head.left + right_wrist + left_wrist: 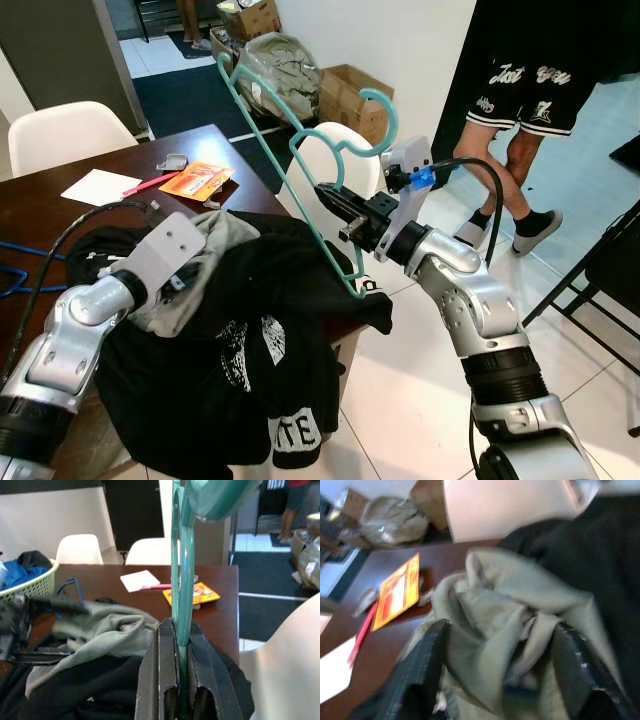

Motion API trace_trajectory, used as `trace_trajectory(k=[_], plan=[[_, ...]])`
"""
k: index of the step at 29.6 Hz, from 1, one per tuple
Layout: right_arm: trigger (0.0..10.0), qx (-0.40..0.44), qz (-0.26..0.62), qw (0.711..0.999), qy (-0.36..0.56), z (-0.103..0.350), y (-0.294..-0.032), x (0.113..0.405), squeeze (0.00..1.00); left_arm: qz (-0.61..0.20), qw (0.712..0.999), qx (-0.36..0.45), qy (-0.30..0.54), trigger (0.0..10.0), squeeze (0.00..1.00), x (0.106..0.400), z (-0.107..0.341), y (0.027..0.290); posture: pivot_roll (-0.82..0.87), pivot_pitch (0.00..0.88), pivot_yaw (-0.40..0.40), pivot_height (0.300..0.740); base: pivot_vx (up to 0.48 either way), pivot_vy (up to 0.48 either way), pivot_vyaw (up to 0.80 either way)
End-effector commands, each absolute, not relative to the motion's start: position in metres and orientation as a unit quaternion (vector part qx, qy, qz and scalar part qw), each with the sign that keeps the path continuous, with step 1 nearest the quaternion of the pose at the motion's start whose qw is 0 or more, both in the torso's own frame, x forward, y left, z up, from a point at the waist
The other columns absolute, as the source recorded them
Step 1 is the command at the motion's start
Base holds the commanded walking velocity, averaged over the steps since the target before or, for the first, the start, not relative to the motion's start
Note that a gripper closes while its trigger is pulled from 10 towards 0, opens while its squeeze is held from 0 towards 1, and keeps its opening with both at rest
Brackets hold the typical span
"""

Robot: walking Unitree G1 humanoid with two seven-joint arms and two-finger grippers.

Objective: Hang hanger

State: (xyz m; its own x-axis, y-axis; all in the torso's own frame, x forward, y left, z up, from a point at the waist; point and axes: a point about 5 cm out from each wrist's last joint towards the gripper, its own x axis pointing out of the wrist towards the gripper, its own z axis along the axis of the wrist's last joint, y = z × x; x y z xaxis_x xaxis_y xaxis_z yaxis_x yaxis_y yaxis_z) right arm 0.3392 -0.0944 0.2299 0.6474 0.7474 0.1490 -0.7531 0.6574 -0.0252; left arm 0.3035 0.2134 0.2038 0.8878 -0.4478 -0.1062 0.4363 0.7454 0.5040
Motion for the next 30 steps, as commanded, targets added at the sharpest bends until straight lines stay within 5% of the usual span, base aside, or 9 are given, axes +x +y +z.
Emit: trace_trajectory(k=[1,4,9,10,20,30], plan=[[10.0,0.022,0.423,0.903,-0.070,0.229,-0.092,0.336,0.00,-0.259,0.933,0.250,-0.012,10.0,1.00,0.297,0.210,0.214,0.01,0.091,0.002,0.740,0.000,0.000,0.00],[10.0,0.022,0.426,0.902,-0.063,0.224,-0.089,0.335,0.00,-0.295,0.933,0.202,-0.045,10.0,1.00,0.282,0.235,0.214,0.02,0.092,0.001,0.740,0.000,0.000,0.00],[10.0,0.028,0.427,0.902,-0.058,0.221,-0.085,0.336,0.00,-0.170,0.972,0.133,-0.091,10.0,0.94,0.284,0.256,0.244,0.04,0.097,0.000,0.740,0.000,0.000,0.00],[10.0,0.030,0.426,0.903,-0.057,0.221,-0.085,0.336,0.00,-0.118,0.980,0.125,-0.096,10.0,0.00,0.286,0.253,0.253,0.04,0.099,-0.001,0.740,0.000,0.000,0.00],[10.0,0.029,0.425,0.904,-0.044,0.214,-0.081,0.335,0.00,0.042,0.987,0.112,-0.104,10.0,0.00,0.282,0.224,0.250,0.05,0.105,-0.008,0.740,0.000,0.000,0.00],[10.0,0.046,0.444,0.893,-0.060,0.214,-0.058,0.327,0.00,0.057,0.989,0.116,-0.074,10.0,0.00,0.281,0.203,0.219,0.05,0.102,0.001,0.740,0.000,0.235,0.16]])
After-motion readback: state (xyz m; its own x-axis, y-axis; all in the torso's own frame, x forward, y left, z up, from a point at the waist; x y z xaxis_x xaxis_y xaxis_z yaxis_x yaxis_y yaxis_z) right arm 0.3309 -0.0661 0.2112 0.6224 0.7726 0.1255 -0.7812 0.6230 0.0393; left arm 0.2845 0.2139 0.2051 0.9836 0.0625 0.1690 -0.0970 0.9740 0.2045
